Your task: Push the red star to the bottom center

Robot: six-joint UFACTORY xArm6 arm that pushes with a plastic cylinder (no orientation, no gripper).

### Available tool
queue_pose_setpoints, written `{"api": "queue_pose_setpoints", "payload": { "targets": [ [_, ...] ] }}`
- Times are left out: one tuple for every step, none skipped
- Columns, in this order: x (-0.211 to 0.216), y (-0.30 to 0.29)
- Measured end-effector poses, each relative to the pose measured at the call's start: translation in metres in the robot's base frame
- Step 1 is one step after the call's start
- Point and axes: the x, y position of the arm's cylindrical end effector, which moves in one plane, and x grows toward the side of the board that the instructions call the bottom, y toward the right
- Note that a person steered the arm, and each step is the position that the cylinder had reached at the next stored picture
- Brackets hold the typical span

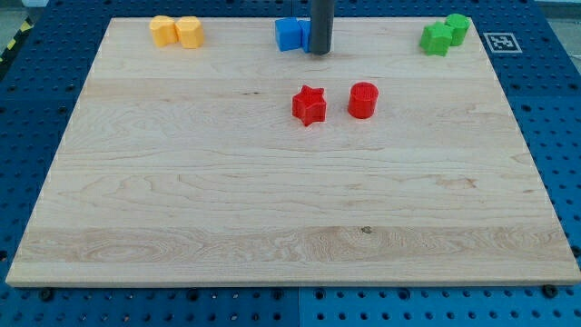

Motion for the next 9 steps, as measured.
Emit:
{"api": "queue_pose_setpoints", "payload": {
  "targets": [
    [0.0, 0.0],
    [0.0, 0.002],
    [0.02, 0.006],
    [0.073, 0.007],
    [0.112, 0.005],
    [0.118, -0.011],
    [0.133, -0.035],
    [0.174, -0.049],
    [0.21, -0.057]
  ]
}}
